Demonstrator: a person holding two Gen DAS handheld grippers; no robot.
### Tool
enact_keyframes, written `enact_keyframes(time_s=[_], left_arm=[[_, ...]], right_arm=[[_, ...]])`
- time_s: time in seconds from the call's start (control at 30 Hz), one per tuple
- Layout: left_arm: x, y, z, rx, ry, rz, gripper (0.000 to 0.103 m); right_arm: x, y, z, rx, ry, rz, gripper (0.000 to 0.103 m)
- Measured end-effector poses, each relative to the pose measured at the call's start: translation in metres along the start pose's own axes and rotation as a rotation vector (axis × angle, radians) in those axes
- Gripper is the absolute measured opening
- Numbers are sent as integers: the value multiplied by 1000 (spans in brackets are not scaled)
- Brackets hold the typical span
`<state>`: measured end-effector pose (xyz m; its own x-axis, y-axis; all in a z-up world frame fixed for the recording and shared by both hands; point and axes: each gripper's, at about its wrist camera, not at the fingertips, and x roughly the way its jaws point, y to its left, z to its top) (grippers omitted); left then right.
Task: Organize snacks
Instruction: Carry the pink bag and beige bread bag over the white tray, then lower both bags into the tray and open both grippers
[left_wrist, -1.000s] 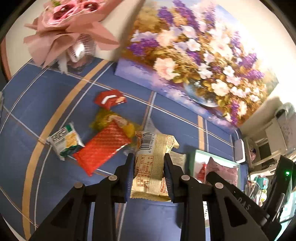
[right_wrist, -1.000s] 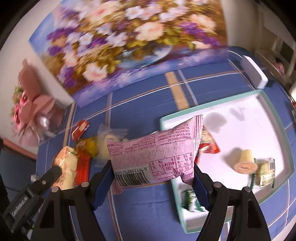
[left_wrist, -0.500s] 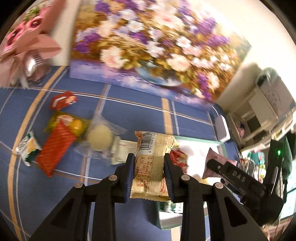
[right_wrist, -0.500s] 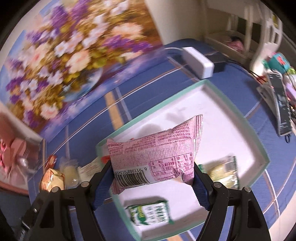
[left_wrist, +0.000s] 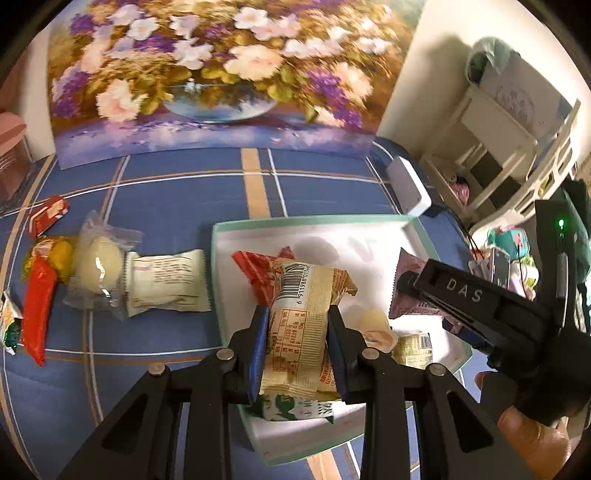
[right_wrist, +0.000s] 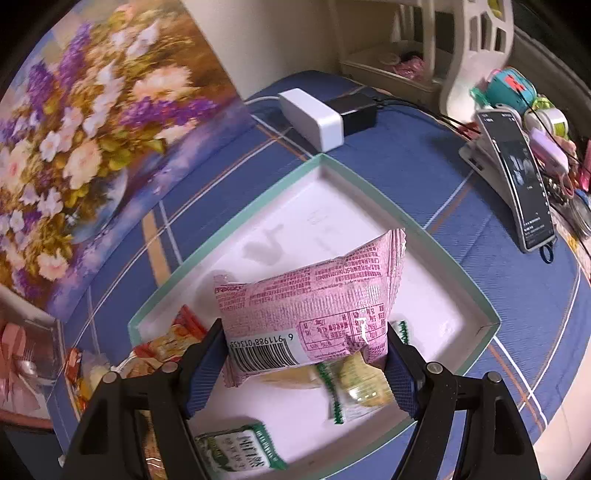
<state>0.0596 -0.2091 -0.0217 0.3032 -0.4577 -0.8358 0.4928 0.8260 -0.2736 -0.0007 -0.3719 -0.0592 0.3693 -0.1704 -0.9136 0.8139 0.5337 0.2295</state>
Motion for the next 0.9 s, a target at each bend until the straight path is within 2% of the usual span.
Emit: enact_keyframes(time_s=[0.37,0.43,0.5,0.8,0.9], left_arm=[[13,-15,-3,35,7,-19,33],[11,-16,-2,36,4,-20,41],[9,-15,-2,30,0,-20,54],[4,8,4,-56,13,21,56],[4,25,4,-120,23,58,62]], right_arm=[[13,-2,1,-11,20,-8,81],[13,-1,1,-15,20,-7,81],[13,0,1,-19,20,-3,82],[14,3,1,-28,28,6,87],[14,2,1,-26,20,0,97]])
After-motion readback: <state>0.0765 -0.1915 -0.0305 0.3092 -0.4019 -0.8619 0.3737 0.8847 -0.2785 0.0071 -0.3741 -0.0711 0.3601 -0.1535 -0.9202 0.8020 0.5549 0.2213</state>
